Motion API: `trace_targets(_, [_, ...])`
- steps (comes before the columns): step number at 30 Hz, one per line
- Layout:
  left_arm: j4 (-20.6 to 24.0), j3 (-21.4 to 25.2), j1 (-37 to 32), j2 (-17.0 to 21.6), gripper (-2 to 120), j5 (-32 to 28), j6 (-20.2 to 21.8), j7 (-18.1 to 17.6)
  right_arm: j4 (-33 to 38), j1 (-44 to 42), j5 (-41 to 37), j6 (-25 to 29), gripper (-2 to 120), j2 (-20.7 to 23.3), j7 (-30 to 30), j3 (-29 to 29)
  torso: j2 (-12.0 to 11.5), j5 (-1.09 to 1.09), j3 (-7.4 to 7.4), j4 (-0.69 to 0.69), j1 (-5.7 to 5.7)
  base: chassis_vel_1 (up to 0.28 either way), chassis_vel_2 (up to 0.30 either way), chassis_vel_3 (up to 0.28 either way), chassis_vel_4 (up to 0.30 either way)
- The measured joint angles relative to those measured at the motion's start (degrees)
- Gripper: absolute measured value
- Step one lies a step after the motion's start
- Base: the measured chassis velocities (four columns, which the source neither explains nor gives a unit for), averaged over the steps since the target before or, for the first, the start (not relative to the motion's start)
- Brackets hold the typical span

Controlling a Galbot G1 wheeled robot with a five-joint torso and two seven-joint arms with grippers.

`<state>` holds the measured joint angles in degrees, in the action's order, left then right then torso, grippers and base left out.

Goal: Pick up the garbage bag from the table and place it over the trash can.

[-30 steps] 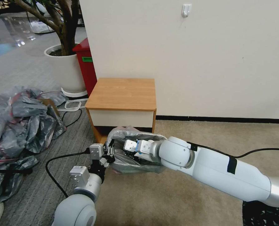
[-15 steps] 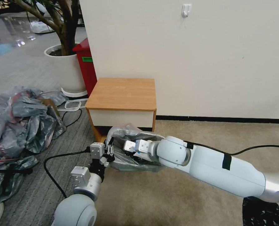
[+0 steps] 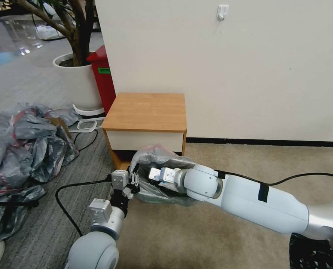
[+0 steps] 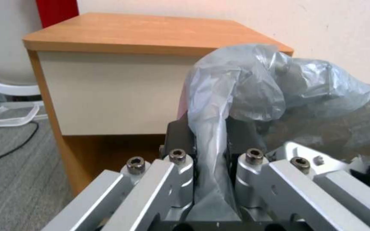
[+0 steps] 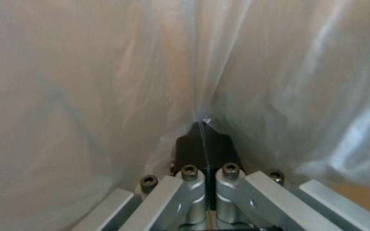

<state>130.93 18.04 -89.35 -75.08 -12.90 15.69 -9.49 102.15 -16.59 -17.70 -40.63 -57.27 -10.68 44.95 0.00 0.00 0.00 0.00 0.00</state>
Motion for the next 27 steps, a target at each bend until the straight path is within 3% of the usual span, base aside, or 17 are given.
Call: trace_targets(27, [0.40,-0.21,-0.01,-0.01,9,1.73,-0.64,1.80,-5.01,1.67,-1.69,-0.02,0,-1.51,-0.34,2.60,0.00,0.00,0.00,0.00,0.00,0.000,0.000,0.000,0.000])
